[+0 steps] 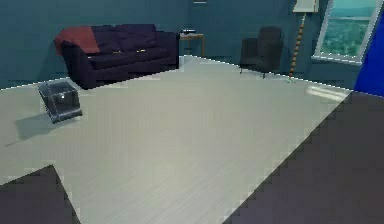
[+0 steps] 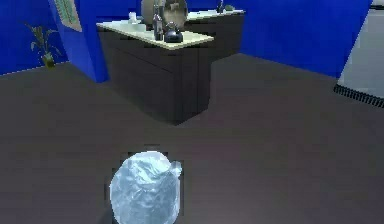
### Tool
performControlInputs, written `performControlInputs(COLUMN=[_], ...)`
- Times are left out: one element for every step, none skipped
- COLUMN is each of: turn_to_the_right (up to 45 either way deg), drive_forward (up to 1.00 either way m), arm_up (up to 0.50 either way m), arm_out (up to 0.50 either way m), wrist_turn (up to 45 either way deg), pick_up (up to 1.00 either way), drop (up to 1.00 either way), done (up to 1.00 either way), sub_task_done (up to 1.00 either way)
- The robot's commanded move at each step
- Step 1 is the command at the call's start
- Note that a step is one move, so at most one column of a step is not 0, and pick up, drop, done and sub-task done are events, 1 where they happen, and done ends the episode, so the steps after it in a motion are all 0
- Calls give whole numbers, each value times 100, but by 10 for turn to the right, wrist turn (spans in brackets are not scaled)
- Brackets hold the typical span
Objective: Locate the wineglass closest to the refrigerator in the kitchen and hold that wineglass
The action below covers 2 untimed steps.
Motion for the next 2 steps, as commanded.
performControlInputs(turn_to_the_right=[0,450], drive_forward=[50,0], arm_up=[0,0], arm_out=[0,0], wrist_turn=[0,0], pick_up=[0,0], drop=[0,0], done=[0,0], sub_task_done=[0,0])
